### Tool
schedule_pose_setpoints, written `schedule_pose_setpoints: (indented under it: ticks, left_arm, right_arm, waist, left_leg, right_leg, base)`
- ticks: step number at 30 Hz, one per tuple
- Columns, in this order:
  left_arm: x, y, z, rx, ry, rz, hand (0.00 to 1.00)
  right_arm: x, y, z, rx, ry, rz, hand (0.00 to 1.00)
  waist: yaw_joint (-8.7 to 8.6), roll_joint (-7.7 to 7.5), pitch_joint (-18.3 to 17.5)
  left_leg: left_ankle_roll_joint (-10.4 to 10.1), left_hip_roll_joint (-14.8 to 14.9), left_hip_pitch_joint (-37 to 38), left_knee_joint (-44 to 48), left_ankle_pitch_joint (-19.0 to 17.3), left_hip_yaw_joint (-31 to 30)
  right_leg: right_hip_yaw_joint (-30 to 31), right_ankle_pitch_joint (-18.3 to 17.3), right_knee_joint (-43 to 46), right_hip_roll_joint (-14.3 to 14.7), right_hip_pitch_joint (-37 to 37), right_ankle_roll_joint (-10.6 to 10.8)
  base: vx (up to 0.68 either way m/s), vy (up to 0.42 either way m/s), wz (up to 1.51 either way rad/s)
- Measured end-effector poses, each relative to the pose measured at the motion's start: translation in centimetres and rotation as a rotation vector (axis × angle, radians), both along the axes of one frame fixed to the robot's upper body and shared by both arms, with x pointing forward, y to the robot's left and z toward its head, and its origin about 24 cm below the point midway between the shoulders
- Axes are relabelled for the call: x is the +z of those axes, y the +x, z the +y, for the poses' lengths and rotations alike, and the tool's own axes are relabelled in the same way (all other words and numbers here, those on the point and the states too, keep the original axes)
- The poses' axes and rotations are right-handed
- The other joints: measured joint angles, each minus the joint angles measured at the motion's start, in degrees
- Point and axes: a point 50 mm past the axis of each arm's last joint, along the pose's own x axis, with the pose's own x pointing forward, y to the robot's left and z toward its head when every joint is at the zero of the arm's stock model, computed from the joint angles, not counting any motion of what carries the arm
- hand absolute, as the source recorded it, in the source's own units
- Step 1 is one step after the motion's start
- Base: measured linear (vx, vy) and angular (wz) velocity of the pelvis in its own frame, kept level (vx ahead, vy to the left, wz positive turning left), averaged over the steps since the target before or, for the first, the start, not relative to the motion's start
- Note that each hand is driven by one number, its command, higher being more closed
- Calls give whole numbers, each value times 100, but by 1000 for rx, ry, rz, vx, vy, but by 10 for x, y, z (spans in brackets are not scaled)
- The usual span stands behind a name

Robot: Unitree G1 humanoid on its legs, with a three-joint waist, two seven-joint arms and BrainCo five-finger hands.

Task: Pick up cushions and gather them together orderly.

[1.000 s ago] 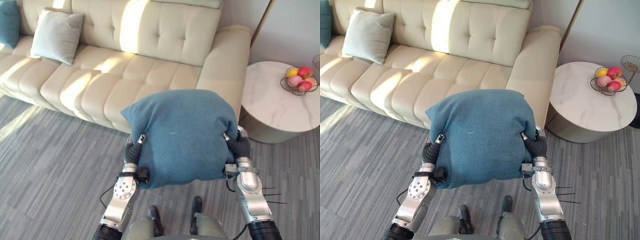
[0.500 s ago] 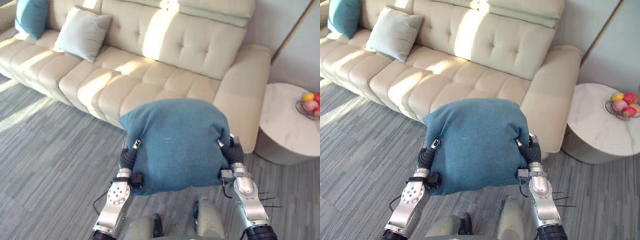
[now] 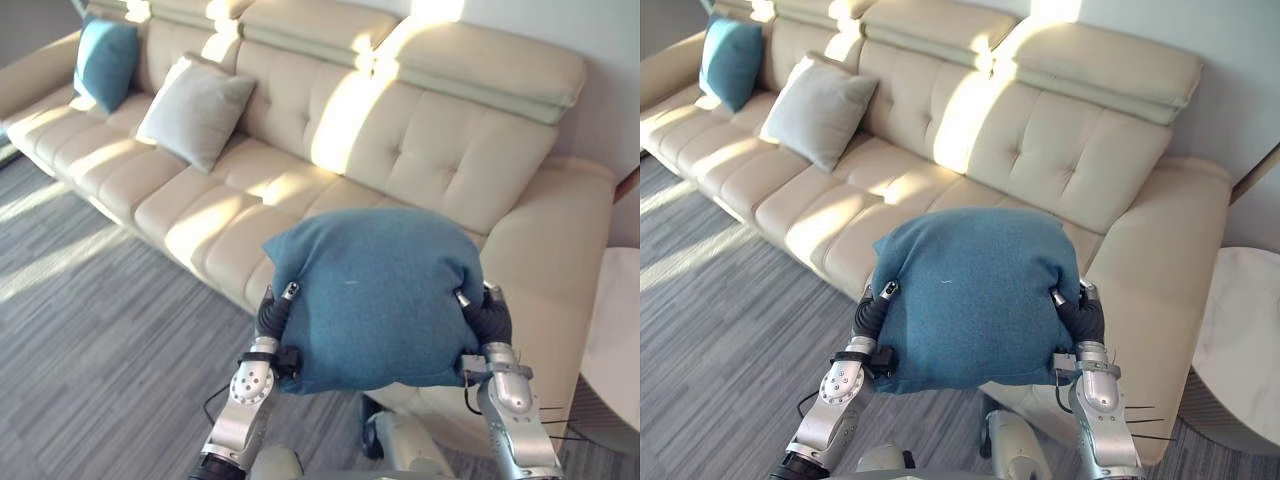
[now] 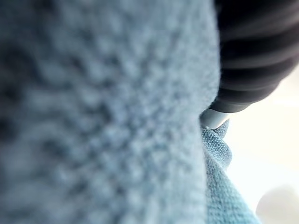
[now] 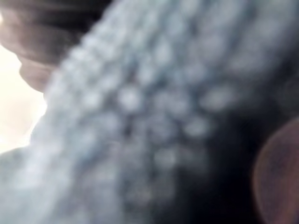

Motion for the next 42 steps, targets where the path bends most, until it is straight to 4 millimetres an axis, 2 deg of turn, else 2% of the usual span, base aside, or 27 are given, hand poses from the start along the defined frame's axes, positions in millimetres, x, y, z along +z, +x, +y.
schedule_pose_setpoints:
  ticks: [1, 2, 4, 5, 6, 7, 8, 9, 10, 11, 12, 13, 15, 16, 17, 18, 20, 23, 26, 30, 33, 36, 38, 40, 42]
  left_arm:
    - [4, 1, -2, -3, -9, -17, 100]
    - [9, 1, -5, -3, -28, -34, 100]
    - [9, 0, -6, 0, -40, -34, 100]
    - [8, -1, -6, 1, -39, -31, 100]
    - [8, -1, -6, 3, -39, -30, 100]
    - [7, -1, -5, 7, -38, -28, 100]
    - [5, -3, -4, 11, -37, -20, 100]
    - [4, -5, -3, 14, -36, -13, 100]
    - [0, -8, 0, 22, -29, 3, 100]
    - [-3, -10, 2, 25, -21, 14, 100]
    - [-6, -13, 5, 27, -7, 27, 100]
    - [-8, -13, 8, 27, 5, 35, 100]
    - [-9, -13, 11, 34, 15, 39, 100]
    - [-9, -13, 13, 40, 19, 37, 100]
    - [-8, -12, 17, 53, 34, 33, 100]
    - [-9, -11, 23, 68, 51, 33, 100]
    - [-14, -10, 25, 76, 60, 56, 100]
    - [-19, -10, 24, 69, 84, 74, 100]
    - [-22, -10, 22, 59, 101, 85, 100]
    - [-21, -4, 23, 64, 114, 75, 100]
    - [-13, 4, 24, 74, 121, 44, 100]
    - [-5, 14, 28, 95, 147, 11, 100]
    - [2, 21, 31, 114, 159, -18, 100]
    - [25, 40, 33, 133, 183, -107, 100]
    - [49, 61, 32, 163, 197, -192, 100]
  right_arm:
    - [7, -1, -1, -11, 4, -34, 100]
    - [11, -1, -2, -21, 6, -55, 100]
    - [11, -1, -2, -23, 8, -57, 100]
    - [11, -1, -2, -23, 10, -57, 100]
    - [11, 0, -2, -23, 10, -57, 100]
    - [9, 1, -1, -22, 8, -51, 100]
    - [6, 3, -1, -23, 7, -38, 100]
    - [4, 4, -1, -22, 7, -32, 100]
    - [-1, 7, 2, -15, 20, -13, 100]
    - [-5, 6, 4, -15, 30, 4, 100]
    - [-10, 5, 8, -16, 47, 24, 100]
    - [-11, 5, 9, -14, 40, 26, 100]
    - [-12, 6, 11, 5, 26, 34, 100]
    - [-14, 7, 12, 11, 25, 39, 100]
    - [-17, 11, 16, 30, 26, 51, 100]
    - [-21, 17, 21, 51, 28, 68, 100]
    - [-27, 20, 23, 63, 26, 95, 100]
    - [-39, 18, 21, 64, 16, 150, 100]
    - [-41, 17, 20, 62, 11, 163, 100]
    - [-35, 23, 21, 80, -15, 141, 100]
    - [-28, 32, 23, 73, -30, 108, 100]
    - [-19, 48, 31, 84, -82, 78, 100]
    - [-11, 57, 36, 85, -108, 47, 100]
    - [9, 76, 42, 68, -137, -25, 100]
    - [30, 95, 46, 39, -151, -92, 100]
  waist:
    - [19, -6, 4]
    - [109, -16, 6]
    - [179, -54, 28]
    - [229, -79, 43]
    - [298, -74, 40]
    - [338, -65, 35]
    - [358, 25, -21]
    - [355, 76, -37]
    - [376, 19, -38]
    - [373, -56, -77]
    - [305, -205, -161]
    - [146, -314, -206]
    - [127, -390, -242]
    - [126, -386, -243]
    - [133, -386, -242]
    - [153, -389, -243]
    - [95, -337, -250]
    - [109, -324, -249]
    - [107, -315, -245]
    - [140, -268, -228]
    - [223, -277, -219]
    - [295, -276, -53]
    - [302, -270, 14]
    - [387, -306, 388]
    - [466, -338, 592]
  left_leg:
    - [130, 48, -149, -286, -80, 127]
    - [171, 28, -287, -806, -106, 135]
    - [139, -140, -438, -1581, -90, -154]
    - [59, -320, -499, -2102, -44, -501]
    - [-112, -512, -510, -2710, 60, -981]
    - [-216, -585, -510, -3034, 126, -1225]
    - [-377, -639, -439, -3624, 265, -1570]
    - [-571, -629, -386, -3687, 443, -1636]
    - [-623, -642, -250, -3644, 711, -1565]
    - [-558, -695, -193, -3602, 733, -1434]
    - [-483, -731, -143, -3648, 693, -1117]
    - [-340, -786, -106, -3671, 725, -793]
    - [-271, -865, 73, -3665, 693, -256]
    - [-270, -859, 133, -3696, 693, -125]
    - [-245, -845, 263, -3814, 691, 124]
    - [-176, -860, 462, -4002, 663, 439]
    - [-141, -869, 586, -4171, 683, 556]
    - [-146, -780, 623, -4157, 680, 442]
    - [-146, -705, 539, -3893, 680, 231]
    - [-174, -738, 297, -3711, 702, -333]
    - [-215, -852, 254, -4234, 719, -377]
    - [-254, -950, -19, -4155, 757, -329]
    - [-239, -973, -356, -4025, 747, -311]
    - [-234, -983, -816, -3753, 746, -277]
    - [-222, -983, -1292, -3516, 753, -220]
  right_leg:
    - [126, -34, -116, 1, 164, 14]
    - [334, -100, -161, 3, 324, 48]
    - [609, -227, -147, 7, 483, 86]
    - [802, -322, -131, 9, 533, 112]
    - [1091, -385, -88, 52, 543, 203]
    - [1267, -411, -57, 88, 533, 253]
    - [1666, -429, -18, 225, 503, 447]
    - [1829, -449, -28, 303, 473, 482]
    - [2175, -483, -81, 372, 500, 569]
    - [2395, -448, -172, 355, 524, 647]
    - [2646, -369, -293, 245, 530, 818]
    - [2811, -285, -408, 143, 495, 949]
    - [2975, -43, -694, -36, 458, 1105]
    - [2860, 33, -751, -79, 408, 1081]
    - [2302, 115, -758, -200, 319, 982]
    - [1247, 118, -701, -365, 218, 805]
    - [480, 184, -700, -530, 218, 689]
    - [528, 272, -871, -386, 307, 613]
    - [528, 307, -1003, -297, 441, 562]
    - [487, 666, -1662, -272, 669, 565]
    - [495, 1024, -2172, -318, 610, 552]
    - [553, 1216, -2254, -430, 365, 589]
    - [579, 1292, -2207, -456, 68, 602]
    - [619, 1433, -2113, -495, -351, 605]
    - [705, 1594, -2026, -500, -806, 667]
  base:
    - [314, 21, -57]
    - [362, 43, -63]
    - [220, 106, -73]
    - [188, 203, -109]
    - [173, 229, -116]
    - [173, 353, -161]
    - [131, 333, -140]
    - [135, 448, -181]
    - [112, 422, -149]
    - [118, 412, -164]
    - [148, 356, -125]
    - [120, 240, -111]
    - [125, 296, -128]
    - [88, 247, -142]
    - [50, 111, -130]
    - [53, 86, -122]
    - [46, 7, -56]
    - [51, -73, -24]
    - [16, -71, -1]
    - [-38, -6, 8]
    - [-79, 42, 2]
    - [-150, 46, -12]
    - [-111, 25, -6]
    - [-201, 29, -10]
    - [-197, 8, -14]
